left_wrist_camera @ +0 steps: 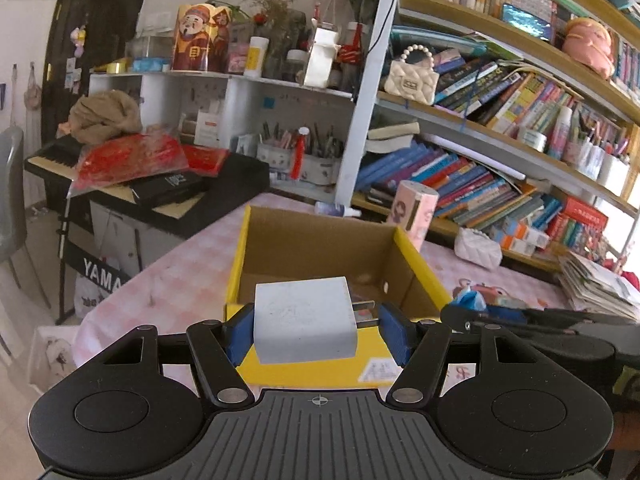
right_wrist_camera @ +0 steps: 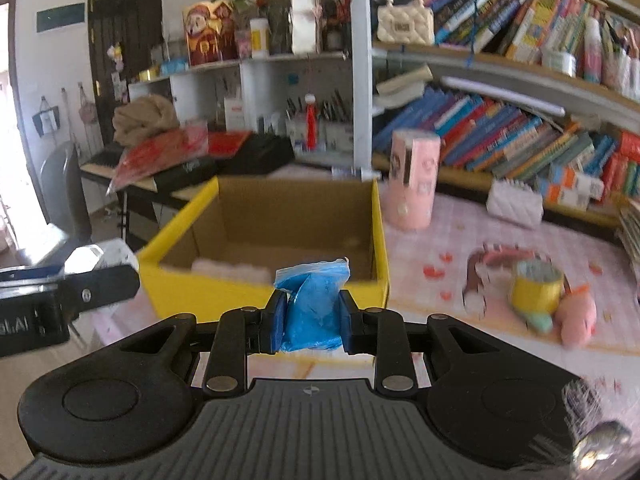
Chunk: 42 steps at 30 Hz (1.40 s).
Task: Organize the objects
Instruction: 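Carry the charger in the left tool and blue toy in the right tool to the yellow box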
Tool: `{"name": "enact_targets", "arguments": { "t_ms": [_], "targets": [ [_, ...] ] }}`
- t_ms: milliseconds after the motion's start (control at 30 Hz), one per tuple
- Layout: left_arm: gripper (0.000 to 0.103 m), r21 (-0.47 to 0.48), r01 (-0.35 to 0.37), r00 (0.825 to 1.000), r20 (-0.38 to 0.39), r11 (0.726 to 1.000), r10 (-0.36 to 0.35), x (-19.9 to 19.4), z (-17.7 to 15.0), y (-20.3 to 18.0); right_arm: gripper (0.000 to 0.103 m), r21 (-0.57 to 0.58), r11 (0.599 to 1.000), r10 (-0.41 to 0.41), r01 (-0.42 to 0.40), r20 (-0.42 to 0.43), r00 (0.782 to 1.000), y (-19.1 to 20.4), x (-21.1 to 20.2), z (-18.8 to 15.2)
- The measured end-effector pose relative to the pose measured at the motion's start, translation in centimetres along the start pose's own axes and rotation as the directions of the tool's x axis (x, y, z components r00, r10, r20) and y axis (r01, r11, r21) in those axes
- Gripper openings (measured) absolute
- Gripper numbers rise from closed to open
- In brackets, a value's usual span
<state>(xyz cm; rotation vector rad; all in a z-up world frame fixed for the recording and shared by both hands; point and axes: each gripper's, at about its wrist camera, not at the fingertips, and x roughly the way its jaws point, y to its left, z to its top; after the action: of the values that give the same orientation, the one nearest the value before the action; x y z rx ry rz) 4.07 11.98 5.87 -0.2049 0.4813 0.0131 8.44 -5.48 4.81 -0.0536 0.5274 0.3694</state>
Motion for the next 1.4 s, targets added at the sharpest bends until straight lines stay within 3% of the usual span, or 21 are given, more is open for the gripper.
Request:
{"name": "enact_targets", "arguments": {
  "t_ms": [333,800,1167,1400],
  "targets": [
    [0.064,0.012,-0.041,0.999,-0.016,0.999,0.041,5.9,2.0,-1.1,0.025,-0.035,0.998,0.042,-0.042,-0.014,0.999,-1.7,5.9,3.0],
    [0.064,0.090,-0.110,0.984,-0.132,0.990,0.122,13.2,1.6,-2.5,0.025,-0.128,0.986,0.093,-0.103,-0.085,0.992,-3.7,12.8,4.9],
    [0.065,0.137,-0.125,0.968,-0.202,0.983,0.151,16.0,1.0,-3.3,0.025,-0.216,0.959,0.141,-0.183,-0.197,0.970,-3.3,16.7,5.2],
    [0.064,0.168,-0.135,0.969,-0.182,0.976,0.165,16.2,1.0,-3.8,0.025,-0.238,0.945,0.161,-0.224,-0.259,0.952,-2.8,18.3,5.3]
  ]
}}
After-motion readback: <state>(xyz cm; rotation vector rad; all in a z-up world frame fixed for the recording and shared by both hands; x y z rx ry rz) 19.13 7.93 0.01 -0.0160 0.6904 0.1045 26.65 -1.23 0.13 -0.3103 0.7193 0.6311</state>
